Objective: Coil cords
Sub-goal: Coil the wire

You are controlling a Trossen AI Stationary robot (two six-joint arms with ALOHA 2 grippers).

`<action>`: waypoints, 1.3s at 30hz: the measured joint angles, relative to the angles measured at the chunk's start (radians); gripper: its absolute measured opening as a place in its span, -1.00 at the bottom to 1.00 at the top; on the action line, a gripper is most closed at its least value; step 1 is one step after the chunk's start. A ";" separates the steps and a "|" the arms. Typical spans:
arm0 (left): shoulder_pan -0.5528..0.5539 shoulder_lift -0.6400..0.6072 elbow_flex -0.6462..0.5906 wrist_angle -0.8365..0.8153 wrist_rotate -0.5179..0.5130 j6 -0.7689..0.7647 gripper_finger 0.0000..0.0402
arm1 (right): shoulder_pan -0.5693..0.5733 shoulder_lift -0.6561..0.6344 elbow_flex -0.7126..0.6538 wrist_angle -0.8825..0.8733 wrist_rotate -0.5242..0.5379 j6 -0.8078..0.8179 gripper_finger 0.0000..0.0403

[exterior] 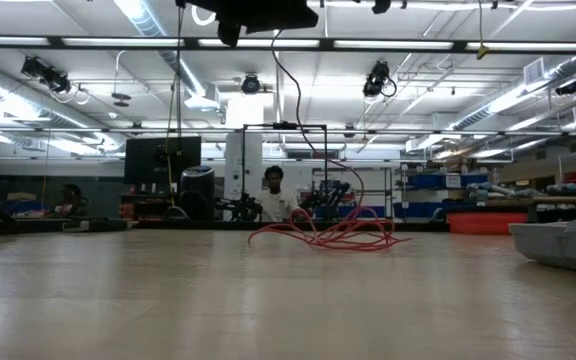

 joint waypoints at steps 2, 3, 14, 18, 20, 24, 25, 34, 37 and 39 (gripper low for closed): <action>0.000 0.000 0.000 0.013 0.007 0.004 -0.99 | 0.005 -0.003 0.000 0.013 0.021 -0.009 -1.00; 0.000 0.000 0.000 0.021 0.021 0.004 -0.99 | 0.010 -0.004 0.000 0.023 0.029 -0.024 -1.00; 0.000 0.000 0.000 0.079 0.141 0.031 -0.99 | 0.032 -0.010 0.000 0.088 0.045 -0.100 -1.00; -0.001 0.000 0.000 0.077 0.141 0.022 -0.99 | 0.024 -0.010 0.000 0.092 0.022 -0.094 -1.00; -0.002 0.012 0.000 0.087 0.139 0.021 -0.99 | 0.022 -0.010 0.000 0.092 0.012 -0.094 -1.00; -0.002 0.037 0.000 0.116 0.104 0.020 -0.99 | 0.021 -0.010 0.000 0.092 -0.020 -0.050 -1.00; -0.002 0.047 0.000 0.124 0.090 0.020 -0.99 | 0.020 -0.011 0.000 0.100 -0.035 -0.039 -1.00; -0.002 0.085 -0.001 0.151 0.046 0.028 -0.99 | 0.023 -0.011 0.000 0.092 -0.011 -0.043 -0.99; -0.001 0.077 -0.001 0.139 0.026 0.044 -0.99 | 0.035 -0.017 0.001 0.093 0.023 -0.079 -0.99; -0.002 0.068 -0.001 0.122 0.017 0.050 -0.99 | 0.048 -0.024 0.000 0.094 0.051 -0.117 -0.99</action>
